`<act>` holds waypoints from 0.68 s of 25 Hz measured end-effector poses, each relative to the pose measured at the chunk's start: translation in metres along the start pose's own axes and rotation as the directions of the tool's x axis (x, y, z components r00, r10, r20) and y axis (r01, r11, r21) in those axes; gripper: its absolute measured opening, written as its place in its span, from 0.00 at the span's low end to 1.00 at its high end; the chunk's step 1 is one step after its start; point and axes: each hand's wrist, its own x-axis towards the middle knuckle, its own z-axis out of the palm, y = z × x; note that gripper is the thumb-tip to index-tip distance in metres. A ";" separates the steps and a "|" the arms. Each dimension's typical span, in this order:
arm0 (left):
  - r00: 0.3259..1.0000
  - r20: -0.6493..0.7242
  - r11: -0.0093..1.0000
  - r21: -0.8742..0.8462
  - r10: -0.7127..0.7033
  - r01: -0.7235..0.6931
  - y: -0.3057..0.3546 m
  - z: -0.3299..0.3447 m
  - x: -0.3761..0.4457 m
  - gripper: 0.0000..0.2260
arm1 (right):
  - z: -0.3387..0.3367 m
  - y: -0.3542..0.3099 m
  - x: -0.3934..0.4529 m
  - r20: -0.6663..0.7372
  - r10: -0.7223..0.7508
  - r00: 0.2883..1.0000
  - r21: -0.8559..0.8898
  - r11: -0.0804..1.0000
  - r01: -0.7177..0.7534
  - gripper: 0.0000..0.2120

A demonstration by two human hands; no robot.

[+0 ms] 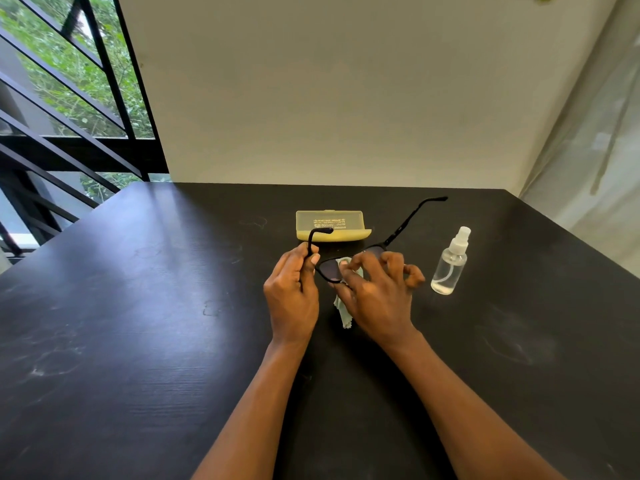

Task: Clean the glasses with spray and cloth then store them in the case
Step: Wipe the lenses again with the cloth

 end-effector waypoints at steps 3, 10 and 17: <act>1.000 -0.009 1.000 -0.014 -0.021 0.020 -0.002 0.000 0.000 0.08 | 0.005 -0.004 -0.001 0.020 0.037 0.999 0.076 0.996 -0.038 0.17; 1.000 0.004 1.000 0.000 0.010 -0.010 -0.002 0.002 -0.002 0.08 | 0.007 -0.001 0.000 -0.013 0.023 1.000 0.325 0.946 -0.018 0.10; 1.000 -0.017 0.998 -0.056 -0.004 0.003 -0.003 -0.001 0.000 0.08 | 0.001 0.005 0.001 -0.136 -0.067 0.988 0.084 0.993 0.079 0.12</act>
